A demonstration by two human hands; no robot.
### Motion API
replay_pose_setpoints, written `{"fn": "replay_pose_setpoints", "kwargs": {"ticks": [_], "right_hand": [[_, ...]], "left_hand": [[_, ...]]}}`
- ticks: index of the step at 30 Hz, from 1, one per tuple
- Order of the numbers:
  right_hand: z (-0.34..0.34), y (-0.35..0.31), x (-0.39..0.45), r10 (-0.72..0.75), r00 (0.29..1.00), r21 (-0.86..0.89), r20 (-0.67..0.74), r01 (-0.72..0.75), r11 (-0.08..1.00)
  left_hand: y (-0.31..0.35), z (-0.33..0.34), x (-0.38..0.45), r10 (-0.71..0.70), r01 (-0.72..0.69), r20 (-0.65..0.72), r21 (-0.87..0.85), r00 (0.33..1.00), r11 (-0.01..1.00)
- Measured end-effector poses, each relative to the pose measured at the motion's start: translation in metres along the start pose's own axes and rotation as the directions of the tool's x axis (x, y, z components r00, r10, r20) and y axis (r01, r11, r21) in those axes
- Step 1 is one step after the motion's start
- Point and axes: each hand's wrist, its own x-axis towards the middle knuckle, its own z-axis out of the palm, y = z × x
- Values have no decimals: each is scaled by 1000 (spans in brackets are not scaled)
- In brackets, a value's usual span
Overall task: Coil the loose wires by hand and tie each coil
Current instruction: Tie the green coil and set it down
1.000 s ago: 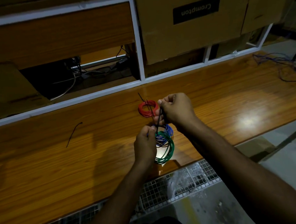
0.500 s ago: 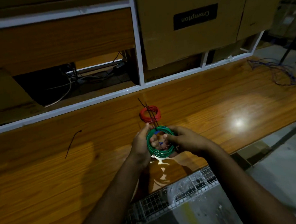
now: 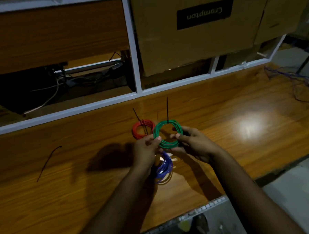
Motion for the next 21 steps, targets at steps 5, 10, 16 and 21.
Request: {"fn": "replay_pose_setpoints", "kwargs": {"ticks": [5,10,16,21], "right_hand": [[-43,-23,54,23,983,-221,-184,-64,973],[-66,-33,98,-119,965,-564,-233,-34,825],[-89,-11,128,-285,945,-803,-161,43,595],[-93,4,120,-419,889,-790,-184,120,602]], "left_hand": [[1,46,44,-36,57,-200,102,979,993],[3,76,73,59,46,-304,328,951,944],[-2,88,73,4,159,-248,634,969,757],[5,79,58,75,103,-204,737,976,668]]}}
